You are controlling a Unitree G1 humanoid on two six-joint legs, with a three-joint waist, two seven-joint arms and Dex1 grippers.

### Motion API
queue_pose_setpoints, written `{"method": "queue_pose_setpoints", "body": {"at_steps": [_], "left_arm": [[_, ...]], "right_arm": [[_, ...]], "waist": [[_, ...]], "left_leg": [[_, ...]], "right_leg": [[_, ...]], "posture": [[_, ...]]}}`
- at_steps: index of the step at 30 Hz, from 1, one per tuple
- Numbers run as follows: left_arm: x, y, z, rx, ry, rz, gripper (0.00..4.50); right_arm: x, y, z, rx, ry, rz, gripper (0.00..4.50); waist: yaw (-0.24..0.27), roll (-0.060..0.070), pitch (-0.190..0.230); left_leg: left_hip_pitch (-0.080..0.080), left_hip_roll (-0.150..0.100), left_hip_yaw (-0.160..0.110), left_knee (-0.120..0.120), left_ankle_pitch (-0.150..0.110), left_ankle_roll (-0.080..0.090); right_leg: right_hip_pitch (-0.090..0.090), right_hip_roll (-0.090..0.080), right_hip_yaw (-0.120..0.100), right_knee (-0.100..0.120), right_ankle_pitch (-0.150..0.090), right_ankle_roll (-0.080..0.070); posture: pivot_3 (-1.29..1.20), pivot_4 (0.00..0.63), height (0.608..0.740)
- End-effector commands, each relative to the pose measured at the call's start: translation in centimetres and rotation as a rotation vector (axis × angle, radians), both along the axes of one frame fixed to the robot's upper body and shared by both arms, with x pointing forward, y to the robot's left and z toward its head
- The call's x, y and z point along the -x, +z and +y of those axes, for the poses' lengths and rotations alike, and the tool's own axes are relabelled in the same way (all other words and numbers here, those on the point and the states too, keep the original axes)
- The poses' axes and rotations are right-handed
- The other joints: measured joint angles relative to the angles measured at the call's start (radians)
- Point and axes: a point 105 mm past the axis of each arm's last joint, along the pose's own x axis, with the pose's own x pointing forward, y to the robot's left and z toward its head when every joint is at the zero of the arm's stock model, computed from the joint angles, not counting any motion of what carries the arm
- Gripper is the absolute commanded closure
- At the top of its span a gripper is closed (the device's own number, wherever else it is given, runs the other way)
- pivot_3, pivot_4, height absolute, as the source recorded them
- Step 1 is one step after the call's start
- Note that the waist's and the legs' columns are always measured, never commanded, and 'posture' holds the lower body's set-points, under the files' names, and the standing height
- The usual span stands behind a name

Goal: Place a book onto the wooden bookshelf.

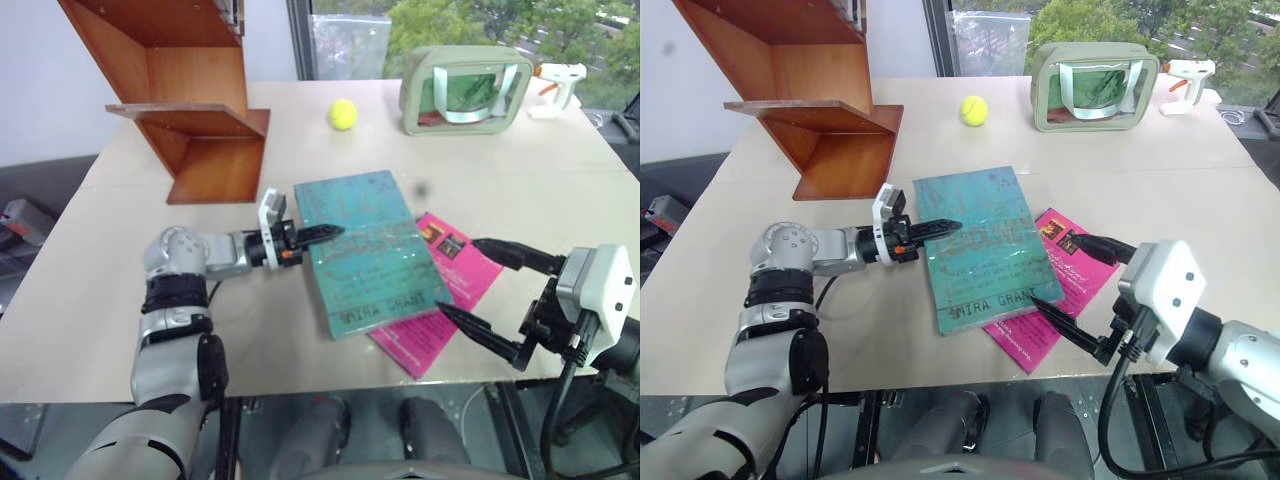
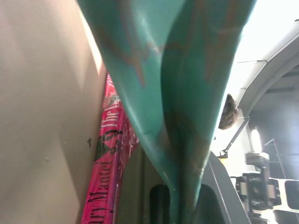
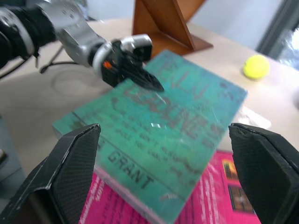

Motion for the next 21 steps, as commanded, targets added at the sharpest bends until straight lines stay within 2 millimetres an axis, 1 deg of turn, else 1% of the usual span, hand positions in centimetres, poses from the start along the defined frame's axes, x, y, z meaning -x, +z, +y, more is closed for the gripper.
{"method": "queue_pose_setpoints", "body": {"at_steps": [1, 3, 5, 6, 7, 10, 12, 13, 14, 16, 18, 19, 21], "left_arm": [[-0.1, 2.7, 1.3, 0.03, 0.016, -0.117, 4.44], [0.2, 4.4, 2.0, 0.021, 0.02, -0.202, 4.44], [0.8, 7.3, 2.3, -0.019, 0.024, -0.377, 4.44], [1.2, 8.6, 2.2, -0.048, 0.022, -0.466, 4.44], [1.8, 10.7, 1.7, -0.098, 0.018, -0.611, 4.44], [3.2, 14.4, 0.7, -0.195, 0.01, -0.87, 4.44], [3.9, 18.2, 0.3, -0.385, 0.067, -1.209, 4.44], [4.3, 19.8, 0.1, -0.506, 0.088, -1.408, 4.44], [4.7, 21.0, 0.0, -0.636, 0.096, -1.594, 4.44], [4.3, 22.9, 0.0, -0.889, 0.112, -1.863, 4.44], [4.1, 25.3, 0.4, -1.066, 0.156, -2.053, 4.44], [4.0, 26.2, 0.7, -1.143, 0.167, -2.123, 4.44], [3.7, 27.9, 1.9, -1.294, 0.16, -2.195, 4.44]], "right_arm": [[0.1, 1.5, 0.2, -0.035, 0.033, -0.048, 0.0], [-0.1, 2.1, 0.2, -0.059, 0.04, -0.065, 0.0], [-0.4, 2.8, 0.0, -0.087, 0.046, -0.087, 0.0], [-0.5, 3.2, -0.1, -0.099, 0.048, -0.097, 0.0], [-0.7, 3.9, -0.4, -0.121, 0.05, -0.119, 0.0], [-1.1, 5.6, -0.8, -0.173, 0.056, -0.167, 0.0], [-1.4, 7.3, -1.3, -0.222, 0.067, -0.213, 0.0], [-1.6, 8.0, -1.5, -0.239, 0.072, -0.233, 0.0], [-1.8, 8.6, -1.7, -0.25, 0.077, -0.247, 0.0], [-2.1, 9.2, -1.8, -0.254, 0.088, -0.269, 0.0], [-2.4, 9.7, -1.8, -0.254, 0.1, -0.289, 0.0], [-2.5, 9.8, -1.9, -0.254, 0.103, -0.296, 0.0], [-2.9, 9.9, -2.0, -0.234, 0.102, -0.314, 0.0]], "waist": [[-0.001, 0.0, 0.0], [-0.001, -0.001, 0.001], [0.0, -0.001, 0.001], [0.0, -0.001, 0.001], [0.0, -0.002, 0.001], [0.003, -0.003, 0.002], [0.001, -0.003, 0.002], [0.0, -0.003, 0.002], [-0.001, -0.003, 0.003], [-0.002, -0.002, 0.002], [0.001, -0.001, 0.003], [0.003, -0.001, 0.003], [0.002, -0.001, 0.003]], "left_leg": [[0.0, 0.0, 0.0, 0.0, 0.0, 0.0], [0.0, 0.0, 0.0, 0.0, 0.0, 0.0], [-0.001, 0.001, 0.0, 0.0, 0.0, 0.0], [-0.001, 0.001, 0.0, 0.0, 0.0, 0.0], [-0.002, 0.0, 0.0, 0.0, 0.0, 0.0], [-0.004, 0.0, 0.0, 0.001, 0.0, 0.0], [-0.004, 0.0, 0.0, 0.001, 0.0, 0.0], [-0.005, 0.0, 0.0, 0.0, 0.0, -0.001], [-0.005, 0.0, 0.0, 0.0, 0.0, -0.001], [-0.004, 0.0, 0.001, -0.002, 0.0, -0.001], [-0.004, 0.0, 0.001, -0.003, 0.0, -0.001], [-0.004, 0.0, 0.001, -0.003, 0.0, 0.0], [-0.006, 0.0, 0.0, -0.003, 0.0, 0.0]], "right_leg": [[0.0, 0.0, 0.0, 0.0, 0.0, 0.0], [-0.001, 0.0, 0.0, 0.0, 0.0, 0.0], [-0.001, 0.0, 0.0, 0.0, 0.0, 0.0], [-0.001, 0.0, 0.0, 0.0, 0.0, 0.0], [-0.002, -0.001, 0.0, 0.0, 0.0, 0.0], [-0.002, -0.002, -0.001, -0.001, 0.0, 0.0], [-0.002, -0.002, -0.001, -0.002, 0.0, 0.0], [-0.002, -0.004, -0.001, -0.002, 0.0, 0.0], [-0.003, -0.005, -0.001, -0.002, 0.0, 0.0], [-0.003, -0.005, -0.001, -0.003, 0.0, -0.001], [-0.002, -0.005, -0.001, -0.005, 0.0, -0.001], [-0.002, -0.005, -0.001, -0.005, 0.0, -0.001], [-0.003, -0.005, -0.003, -0.007, 0.0, -0.001]], "posture": [[0.0, 0.15, 0.74], [0.0, 0.15, 0.74], [0.0, 0.15, 0.74], [0.0, 0.15, 0.74], [0.0, 0.15, 0.74], [0.0, 0.15, 0.74], [0.0, 0.15, 0.74], [0.0, 0.15, 0.74], [0.0, 0.15, 0.74], [0.0, 0.15, 0.74], [0.0, 0.15, 0.74], [0.0, 0.15, 0.74], [0.0, 0.15, 0.74]]}}
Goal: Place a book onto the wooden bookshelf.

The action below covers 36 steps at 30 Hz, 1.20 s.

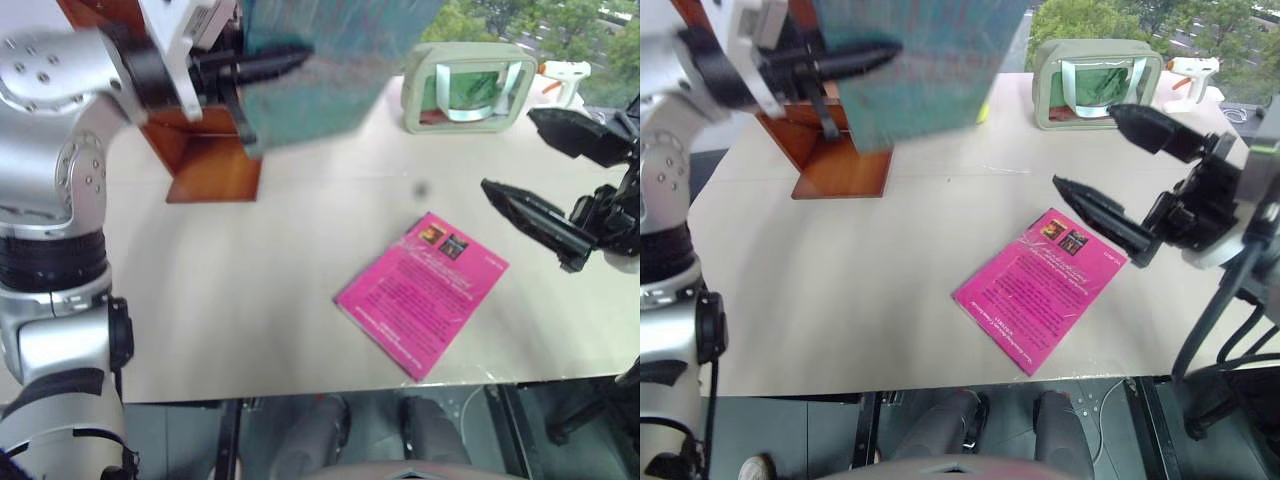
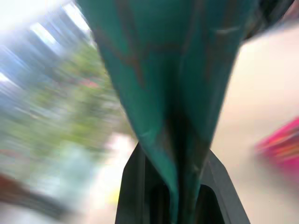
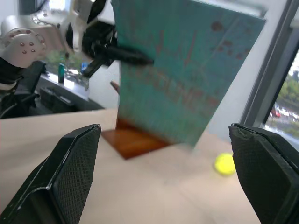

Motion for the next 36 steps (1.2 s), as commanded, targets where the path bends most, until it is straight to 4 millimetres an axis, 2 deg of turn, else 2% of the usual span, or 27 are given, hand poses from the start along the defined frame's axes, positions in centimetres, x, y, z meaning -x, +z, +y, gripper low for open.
{"method": "queue_pose_setpoints", "body": {"at_steps": [1, 3, 6, 12, 20, 24, 30, 31, 33, 36], "left_arm": [[-0.3, 2.7, 2.4, -0.177, 0.141, -0.196, 4.44], [-1.2, 2.8, 4.3, -0.261, 0.232, -0.193, 4.44], [-2.5, 1.8, 7.4, -0.413, 0.386, -0.124, 4.44], [-3.8, -0.8, 10.7, -0.542, 0.555, 0.114, 4.44], [-5.7, -2.7, 11.7, -0.709, 0.609, 0.231, 4.44], [-6.8, -3.6, 12.7, -0.762, 0.657, 0.253, 4.44], [-7.5, -5.6, 13.8, -0.79, 0.674, 0.335, 4.44], [-7.5, -5.7, 13.8, -0.789, 0.67, 0.339, 3.85], [-7.6, -5.8, 13.6, -0.764, 0.668, 0.342, 3.34], [-7.5, -5.8, 13.4, -0.714, 0.661, 0.35, 2.11]], "right_arm": [[-0.1, 0.6, -0.3, 0.01, 0.002, -0.053, 0.0], [-0.4, 0.6, -0.2, 0.014, 0.006, -0.057, 0.0], [-0.7, 0.5, 0.0, 0.021, 0.02, -0.059, 0.0], [-1.7, 0.6, 0.5, 0.035, 0.03, -0.088, 0.0], [-3.7, 0.2, 0.9, 0.111, -0.042, -0.1, 0.0], [-3.4, 0.5, 1.1, 0.105, -0.038, -0.119, 0.0], [-2.5, 2.2, 1.5, 0.034, 0.011, -0.155, 0.0], [-2.3, 2.6, 1.7, 0.015, 0.024, -0.165, 0.0], [-2.0, 3.6, 1.9, -0.02, 0.05, -0.185, 0.0], [-1.8, 4.2, 2.2, -0.04, 0.071, -0.193, 0.0]], "waist": [[-0.002, 0.0, 0.0], [-0.006, 0.001, 0.0], [-0.009, 0.001, 0.0], [-0.008, 0.0, 0.001], [-0.014, -0.001, 0.002], [-0.027, -0.001, 0.002], [-0.054, 0.0, 0.002], [-0.056, 0.0, 0.002], [-0.059, 0.0, 0.002], [-0.059, 0.0, 0.002]], "left_leg": [[-0.001, 0.0, 0.0, 0.0, 0.0, 0.0], [-0.001, 0.0, 0.0, 0.0, 0.0, 0.001], [-0.002, 0.0, 0.0, 0.001, 0.0, 0.001], [-0.01, 0.0, 0.001, 0.004, 0.0, 0.001], [-0.01, 0.0, 0.002, 0.006, 0.0, 0.001], [-0.01, 0.0, 0.002, 0.006, 0.0, 0.001], [-0.009, 0.0, 0.003, 0.006, 0.0, 0.001], [-0.009, 0.0, 0.003, 0.006, 0.0, 0.001], [-0.009, 0.0, 0.004, 0.006, 0.0, 0.001], [-0.009, 0.0, 0.004, 0.007, 0.0, 0.001]], "right_leg": [[0.0, 0.0, 0.0, -0.001, 0.0, 0.0], [-0.001, 0.003, 0.0, -0.001, 0.0, 0.0], [-0.003, 0.005, 0.001, -0.001, 0.0, 0.0], [-0.011, 0.006, 0.0, 0.004, 0.0, 0.0], [-0.012, 0.006, 0.0, 0.008, 0.0, 0.0], [-0.012, 0.006, 0.0, 0.008, 0.0, 0.0], [-0.013, 0.005, 0.0, 0.009, 0.0, 0.0], [-0.013, 0.005, 0.0, 0.009, 0.0, 0.0], [-0.013, 0.005, 0.001, 0.01, 0.0, 0.0], [-0.014, 0.005, 0.0, 0.011, 0.0, 0.0]], "posture": [[0.0, 0.15, 0.74], [0.0, 0.15, 0.74], [0.0, 0.15, 0.74], [0.0, 0.15, 0.74], [0.0, 0.15, 0.74], [0.0, 0.15, 0.74], [0.0, 0.15, 0.74], [0.0, 0.15, 0.74], [0.0, 0.15, 0.74], [0.0, 0.15, 0.74]]}}
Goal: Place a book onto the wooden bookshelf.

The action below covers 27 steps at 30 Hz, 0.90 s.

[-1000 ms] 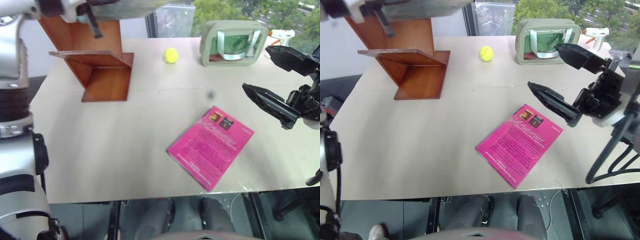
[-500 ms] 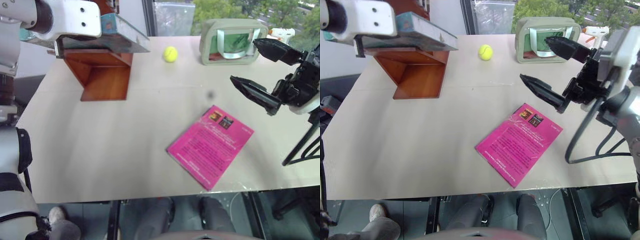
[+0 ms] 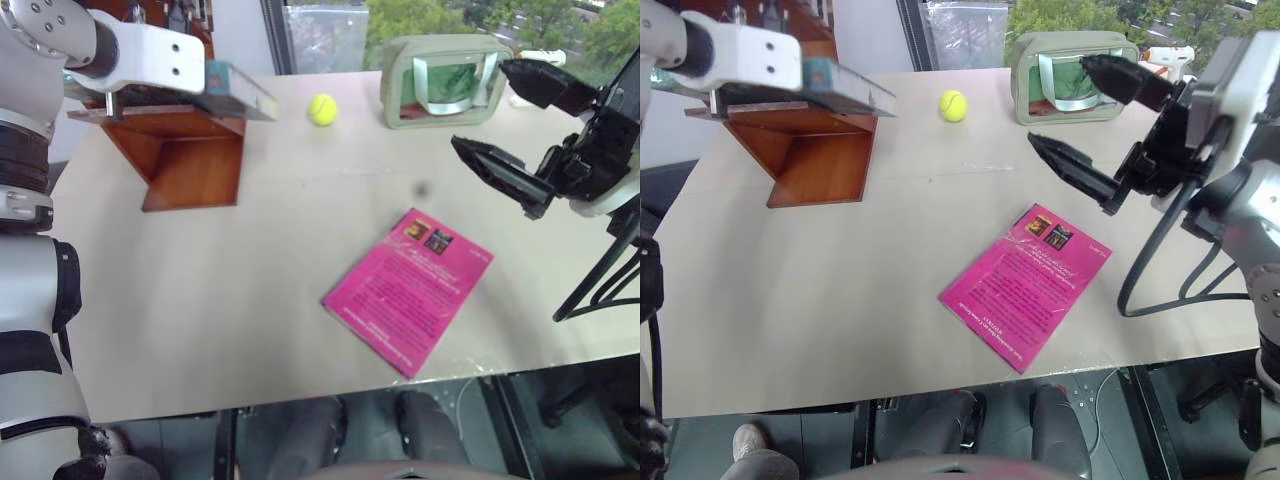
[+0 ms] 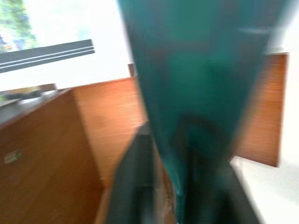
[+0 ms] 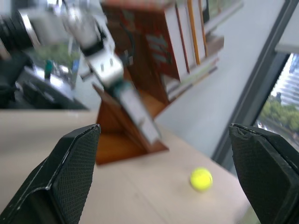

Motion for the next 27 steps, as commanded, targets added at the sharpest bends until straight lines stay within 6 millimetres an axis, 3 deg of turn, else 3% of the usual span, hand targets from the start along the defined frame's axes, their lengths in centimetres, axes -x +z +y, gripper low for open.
{"method": "queue_pose_setpoints", "body": {"at_steps": [1, 4, 5, 11, 20, 23, 27], "left_arm": [[0.4, 0.6, 0.1, 0.084, 0.014, -0.021, 1.66], [0.6, 0.7, -0.3, 0.141, 0.009, -0.042, 0.22], [0.6, 0.8, -0.4, 0.15, 0.004, -0.054, 0.02], [1.7, 1.7, -0.1, 0.217, -0.01, -0.144, 0.02], [5.2, 3.3, -2.0, 0.521, -0.169, -0.301, 0.02], [6.7, 3.7, -4.0, 0.668, -0.253, -0.323, 0.02], [11.2, 4.1, -10.0, 1.095, -0.479, -0.164, 0.02]], "right_arm": [[1.1, 1.8, 0.3, -0.037, 0.031, -0.061, 0.0], [0.9, 2.1, 0.7, -0.049, 0.048, -0.05, 0.0], [0.8, 2.1, 0.8, -0.051, 0.052, -0.048, 0.0], [0.8, 2.7, 1.3, -0.067, 0.082, -0.042, 0.0], [0.6, 3.4, 1.4, -0.098, 0.13, -0.028, 0.0], [0.2, 3.4, 1.1, -0.101, 0.114, -0.004, 0.0], [-0.5, 1.5, 0.7, -0.055, 0.049, 0.102, 0.0]], "waist": [[0.0, 0.0, 0.0], [0.0, 0.0, 0.0], [0.001, 0.0, 0.0], [0.0, 0.0, 0.0], [0.001, 0.0, 0.0], [0.005, 0.0, 0.0], [0.014, 0.0, 0.0]], "left_leg": [[0.0, 0.0, 0.0, 0.0, 0.0, 0.0], [0.0, 0.0, 0.0, 0.001, 0.0, 0.0], [0.0, 0.0, 0.0, 0.001, 0.0, 0.0], [-0.001, 0.0, 0.0, 0.002, 0.0, 0.0], [-0.001, 0.0, 0.0, 0.006, 0.0, 0.0], [-0.001, 0.0, 0.0, 0.007, 0.0, 0.0], [-0.001, 0.0, -0.001, 0.01, 0.0, 0.0]], "right_leg": [[0.0, 0.0, 0.0, 0.0, 0.0, 0.0], [0.0, 0.0, 0.0, 0.0, 0.0, 0.0], [0.0, 0.0, 0.0, 0.001, 0.0, 0.0], [-0.001, 0.0, -0.001, 0.002, 0.0, 0.0], [0.0, 0.0, -0.001, 0.004, 0.0, 0.0], [0.0, 0.0, -0.001, 0.005, 0.0, 0.0], [0.0, -0.001, -0.002, 0.006, 0.0, 0.0]], "posture": [[0.0, 0.15, 0.74], [0.0, 0.15, 0.74], [0.0, 0.15, 0.74], [0.0, 0.15, 0.74], [0.0, 0.15, 0.74], [0.0, 0.15, 0.74], [0.0, 0.15, 0.74]]}}
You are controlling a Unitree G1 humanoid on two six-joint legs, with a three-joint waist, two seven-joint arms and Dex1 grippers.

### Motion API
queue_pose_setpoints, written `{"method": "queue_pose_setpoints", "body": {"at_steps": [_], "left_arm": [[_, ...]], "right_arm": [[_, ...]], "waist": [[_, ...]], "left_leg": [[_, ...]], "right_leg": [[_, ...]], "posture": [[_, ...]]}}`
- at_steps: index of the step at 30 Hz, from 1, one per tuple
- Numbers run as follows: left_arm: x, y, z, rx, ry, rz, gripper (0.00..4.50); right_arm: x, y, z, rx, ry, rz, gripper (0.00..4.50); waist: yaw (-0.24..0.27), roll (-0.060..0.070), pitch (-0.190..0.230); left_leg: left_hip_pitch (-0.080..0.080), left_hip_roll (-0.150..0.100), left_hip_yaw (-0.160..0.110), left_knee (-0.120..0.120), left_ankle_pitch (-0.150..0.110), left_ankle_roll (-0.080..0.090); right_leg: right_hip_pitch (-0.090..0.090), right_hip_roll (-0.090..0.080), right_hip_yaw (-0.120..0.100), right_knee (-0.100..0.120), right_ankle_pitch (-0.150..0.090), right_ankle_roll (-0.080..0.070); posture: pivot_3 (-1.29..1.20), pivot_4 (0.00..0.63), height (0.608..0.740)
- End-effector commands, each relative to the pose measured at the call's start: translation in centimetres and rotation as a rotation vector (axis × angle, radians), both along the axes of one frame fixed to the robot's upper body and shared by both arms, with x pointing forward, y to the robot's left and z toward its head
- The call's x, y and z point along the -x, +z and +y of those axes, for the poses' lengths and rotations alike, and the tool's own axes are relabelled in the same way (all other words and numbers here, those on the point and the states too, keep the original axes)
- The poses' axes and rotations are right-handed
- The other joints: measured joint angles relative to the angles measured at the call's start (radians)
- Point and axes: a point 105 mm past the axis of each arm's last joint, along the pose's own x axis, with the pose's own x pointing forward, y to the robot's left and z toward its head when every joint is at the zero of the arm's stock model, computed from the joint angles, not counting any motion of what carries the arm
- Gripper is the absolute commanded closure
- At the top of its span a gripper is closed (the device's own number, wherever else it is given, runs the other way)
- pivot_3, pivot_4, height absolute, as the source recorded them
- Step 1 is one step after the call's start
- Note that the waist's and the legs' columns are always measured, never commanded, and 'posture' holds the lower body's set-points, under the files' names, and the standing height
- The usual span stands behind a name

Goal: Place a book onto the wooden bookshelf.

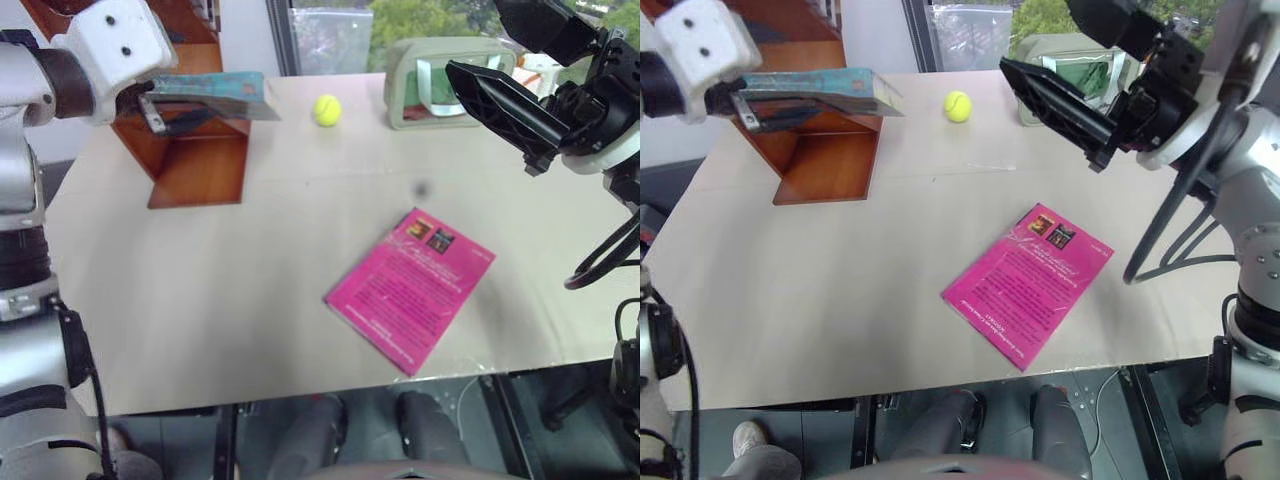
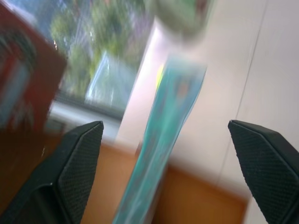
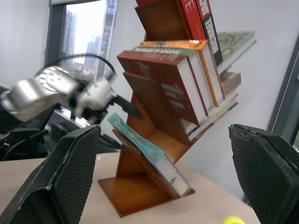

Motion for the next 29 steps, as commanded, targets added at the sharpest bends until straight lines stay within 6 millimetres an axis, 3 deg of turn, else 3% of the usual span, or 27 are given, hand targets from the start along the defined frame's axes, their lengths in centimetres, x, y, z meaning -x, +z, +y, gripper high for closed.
{"method": "queue_pose_setpoints", "body": {"at_steps": [1, 3, 5, 6, 9, 11, 13, 16, 18, 22, 25, 29], "left_arm": [[5.1, 2.5, -5.2, 0.317, -0.276, 0.022, 0.02], [6.2, 2.8, -7.2, 0.456, -0.378, 0.091, 0.02], [6.1, 1.3, -9.0, 0.552, -0.425, 0.173, 0.02], [6.1, 0.0, -10.0, 0.575, -0.436, 0.213, 0.02], [5.6, -5.0, -12.9, 0.759, -0.496, 0.404, 0.02], [4.4, -8.2, -13.0, 0.808, -0.419, 0.468, 0.02], [3.7, -10.8, -12.7, 0.806, -0.355, 0.503, 0.02], [2.6, -14.4, -10.9, 0.829, -0.259, 0.57, 0.02], [2.2, -15.7, -9.3, 0.831, -0.21, 0.569, 0.02], [2.4, -18.0, -4.6, 0.657, -0.087, 0.5, 0.02], [2.9, -18.6, -1.6, 0.571, -0.055, 0.495, 0.02], [3.0, -19.0, 0.2, 0.491, -0.044, 0.517, 0.02]], "right_arm": [[0.2, -0.8, -0.7, 0.03, -0.058, 0.048, 0.0], [0.2, -1.6, -1.0, 0.055, -0.091, 0.076, 0.0], [0.1, -2.6, -1.5, 0.08, -0.134, 0.119, 0.0], [0.1, -3.2, -1.9, 0.092, -0.159, 0.142, 0.0], [-0.1, -8.2, -3.9, 0.256, -0.338, 0.261, 0.0], [-0.2, -10.9, -5.7, 0.305, -0.471, 0.334, 0.0], [0.0, -12.5, -7.1, 0.31, -0.562, 0.375, 0.0], [0.6, -14.8, -9.7, 0.301, -0.678, 0.457, 0.0], [1.8, -16.1, -10.9, 0.316, -0.705, 0.499, 0.0], [4.4, -17.8, -13.0, 0.388, -0.757, 0.546, 0.0], [5.7, -18.2, -13.4, 0.404, -0.732, 0.577, 0.0], [5.9, -18.9, -13.4, 0.422, -0.699, 0.608, 0.0]], "waist": [[0.007, -0.001, 0.0], [0.017, -0.001, 0.0], [0.019, 0.001, -0.001], [0.021, 0.003, -0.002], [0.032, 0.009, -0.01], [0.041, 0.006, -0.008], [0.042, 0.005, -0.007], [0.048, 0.006, -0.008], [0.054, 0.006, -0.008], [0.054, 0.006, -0.008], [0.049, 0.007, -0.008], [0.049, 0.007, -0.008]], "left_leg": [[0.0, 0.0, -0.001, 0.001, 0.0, 0.0], [-0.001, 0.0, -0.001, 0.002, 0.0, 0.0], [0.0, 0.0, -0.001, 0.003, 0.0, 0.0], [0.002, 0.0, -0.001, 0.002, 0.0, 0.0], [0.004, 0.001, 0.003, 0.001, 0.001, -0.002], [0.009, 0.001, 0.004, 0.0, -0.001, 0.0], [0.004, 0.001, 0.006, 0.002, 0.0, 0.0], [0.007, 0.001, 0.011, 0.002, -0.001, 0.0], [0.009, 0.001, 0.011, 0.002, -0.001, 0.0], [0.009, 0.001, 0.011, 0.001, -0.001, 0.0], [0.01, 0.001, 0.012, 0.0, -0.003, 0.001], [0.017, 0.002, 0.009, -0.001, -0.007, 0.001]], "right_leg": [[0.0, 0.0, -0.001, 0.0, 0.0, 0.0], [0.001, 0.0, -0.002, 0.001, 0.0, 0.0], [0.001, 0.0, -0.001, 0.002, 0.0, 0.0], [0.002, 0.0, -0.001, 0.003, 0.0, 0.0], [0.002, 0.001, 0.003, 0.005, 0.0, 0.0], [0.008, 0.0, 0.003, 0.002, -0.001, 0.0], [0.002, 0.0, 0.005, 0.006, 0.0, 0.0], [0.003, 0.0, 0.009, 0.008, 0.0, 0.0], [0.005, 0.0, 0.009, 0.007, 0.0, 0.0], [0.005, 0.0, 0.009, 0.007, 0.0, 0.0], [0.006, 0.0, 0.009, 0.006, 0.0, 0.0], [0.015, 0.0, 0.006, 0.001, -0.001, 0.0]], "posture": [[0.0, 0.15, 0.74], [0.0, 0.15, 0.74], [0.0, 0.15, 0.74], [0.0, 0.15, 0.74], [0.0, 0.15, 0.74], [0.0, 0.15, 0.74], [0.0, 0.15, 0.74], [0.0, 0.15, 0.74], [0.0, 0.15, 0.74], [0.0, 0.15, 0.74], [0.0, 0.15, 0.74], [0.0, 0.15, 0.74]]}}
